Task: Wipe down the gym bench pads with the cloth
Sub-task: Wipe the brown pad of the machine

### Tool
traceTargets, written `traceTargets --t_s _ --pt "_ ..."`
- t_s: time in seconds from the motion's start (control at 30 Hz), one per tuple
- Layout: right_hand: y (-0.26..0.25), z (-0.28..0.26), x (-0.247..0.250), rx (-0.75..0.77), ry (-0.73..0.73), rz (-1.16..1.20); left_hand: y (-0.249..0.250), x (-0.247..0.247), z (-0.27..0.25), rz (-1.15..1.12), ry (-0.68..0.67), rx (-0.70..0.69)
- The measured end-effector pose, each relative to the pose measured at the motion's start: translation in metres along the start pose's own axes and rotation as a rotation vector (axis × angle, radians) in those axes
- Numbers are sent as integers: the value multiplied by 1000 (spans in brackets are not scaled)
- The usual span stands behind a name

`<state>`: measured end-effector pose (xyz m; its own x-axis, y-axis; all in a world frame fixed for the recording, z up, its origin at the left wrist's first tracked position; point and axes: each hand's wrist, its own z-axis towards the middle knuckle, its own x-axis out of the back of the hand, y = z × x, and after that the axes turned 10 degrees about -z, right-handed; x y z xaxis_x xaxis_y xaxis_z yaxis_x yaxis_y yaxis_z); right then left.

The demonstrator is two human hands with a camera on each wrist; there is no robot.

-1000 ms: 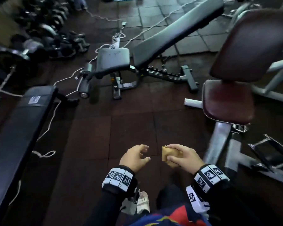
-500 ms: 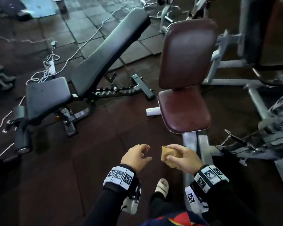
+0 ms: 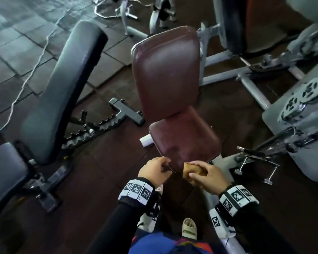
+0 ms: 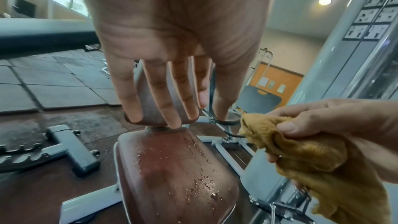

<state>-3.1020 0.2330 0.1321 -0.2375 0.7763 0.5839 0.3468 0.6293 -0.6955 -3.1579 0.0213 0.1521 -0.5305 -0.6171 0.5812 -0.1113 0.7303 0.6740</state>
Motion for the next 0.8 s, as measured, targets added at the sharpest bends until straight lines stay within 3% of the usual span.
traceTargets --t_s 0.27,0.5,0.8 --pt "7 62 -4 -248 151 68 4 22 116 127 -233 -98" --pt "43 115 4 -428 253 88 4 -6 188 193 -335 -85" --pt "128 191 1 -540 395 -90 -37 -71 262 390 -284 -60"
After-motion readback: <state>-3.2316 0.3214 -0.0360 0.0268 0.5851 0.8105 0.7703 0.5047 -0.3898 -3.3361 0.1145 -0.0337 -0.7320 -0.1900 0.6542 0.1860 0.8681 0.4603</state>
